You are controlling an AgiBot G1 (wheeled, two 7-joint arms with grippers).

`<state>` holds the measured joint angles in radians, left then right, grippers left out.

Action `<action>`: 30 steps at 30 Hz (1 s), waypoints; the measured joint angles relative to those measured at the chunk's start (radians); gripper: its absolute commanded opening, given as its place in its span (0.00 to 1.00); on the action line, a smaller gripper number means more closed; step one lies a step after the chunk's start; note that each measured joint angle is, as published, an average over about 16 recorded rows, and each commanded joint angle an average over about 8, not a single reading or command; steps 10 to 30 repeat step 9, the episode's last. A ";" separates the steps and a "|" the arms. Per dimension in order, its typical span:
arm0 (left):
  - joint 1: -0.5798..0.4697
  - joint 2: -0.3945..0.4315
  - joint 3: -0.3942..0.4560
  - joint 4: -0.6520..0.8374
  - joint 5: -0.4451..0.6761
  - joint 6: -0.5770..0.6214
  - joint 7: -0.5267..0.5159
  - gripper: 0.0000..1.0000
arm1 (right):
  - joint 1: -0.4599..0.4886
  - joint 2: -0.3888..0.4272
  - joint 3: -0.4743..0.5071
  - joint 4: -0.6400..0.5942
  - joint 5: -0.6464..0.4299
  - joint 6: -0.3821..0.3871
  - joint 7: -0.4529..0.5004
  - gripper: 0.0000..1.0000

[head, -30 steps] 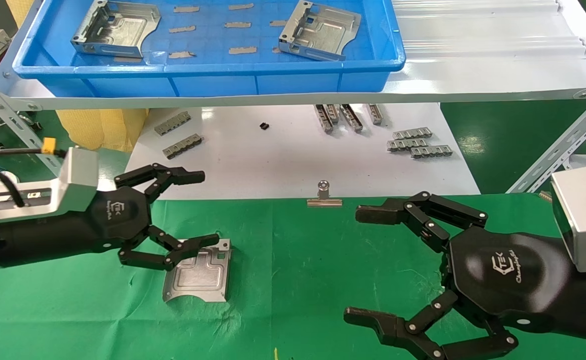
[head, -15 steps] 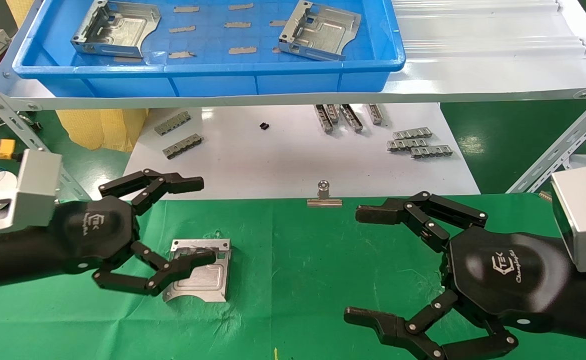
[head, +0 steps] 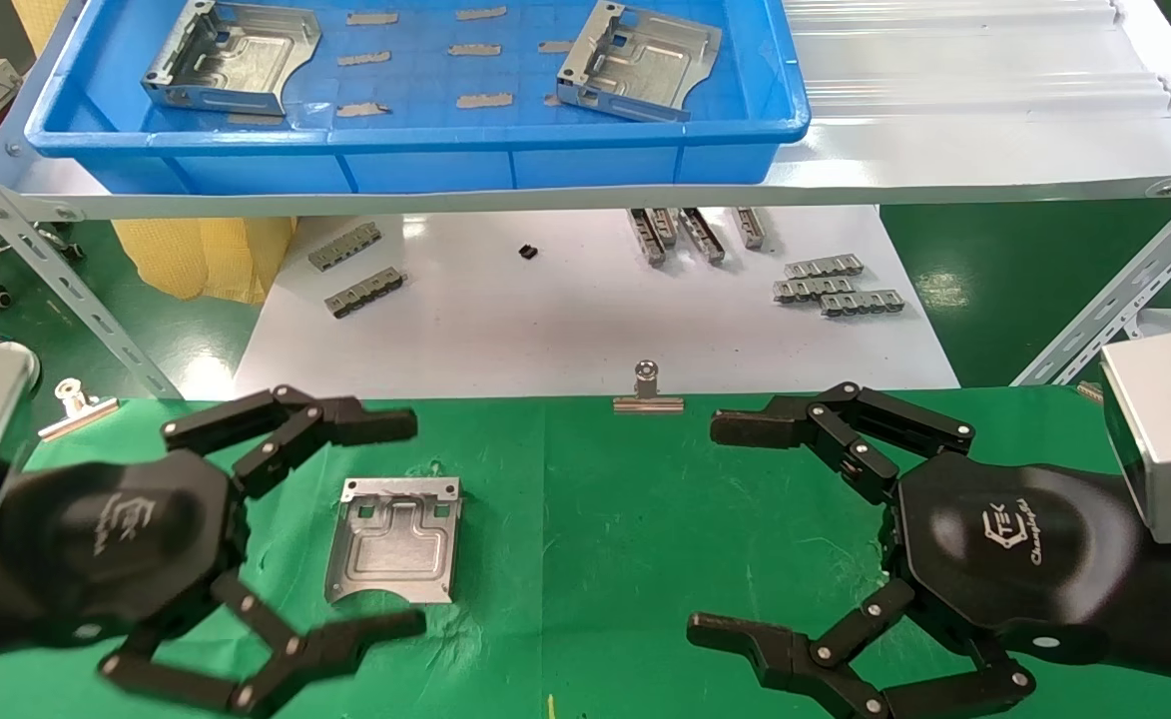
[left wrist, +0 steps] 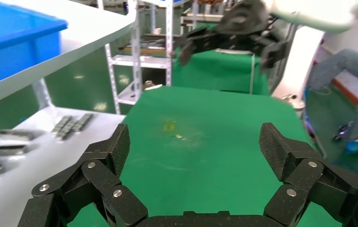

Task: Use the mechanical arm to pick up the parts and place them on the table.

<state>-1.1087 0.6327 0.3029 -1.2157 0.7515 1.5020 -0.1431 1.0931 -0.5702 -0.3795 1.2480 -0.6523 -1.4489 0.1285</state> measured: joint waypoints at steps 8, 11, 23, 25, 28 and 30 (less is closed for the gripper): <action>0.040 -0.025 -0.027 -0.080 -0.025 -0.007 -0.047 1.00 | 0.000 0.000 0.000 0.000 0.000 0.000 0.000 1.00; 0.043 -0.027 -0.029 -0.086 -0.027 -0.007 -0.051 1.00 | 0.000 0.000 0.000 0.000 0.000 0.000 0.000 1.00; 0.043 -0.027 -0.029 -0.086 -0.027 -0.007 -0.051 1.00 | 0.000 0.000 0.000 0.000 0.000 0.000 0.000 1.00; 0.043 -0.027 -0.029 -0.086 -0.027 -0.007 -0.051 1.00 | 0.000 0.000 0.000 0.000 0.000 0.000 0.000 1.00; 0.043 -0.027 -0.029 -0.086 -0.027 -0.007 -0.051 1.00 | 0.000 0.000 0.000 0.000 0.000 0.000 0.000 1.00; 0.043 -0.027 -0.029 -0.086 -0.027 -0.007 -0.051 1.00 | 0.000 0.000 0.000 0.000 0.000 0.000 0.000 1.00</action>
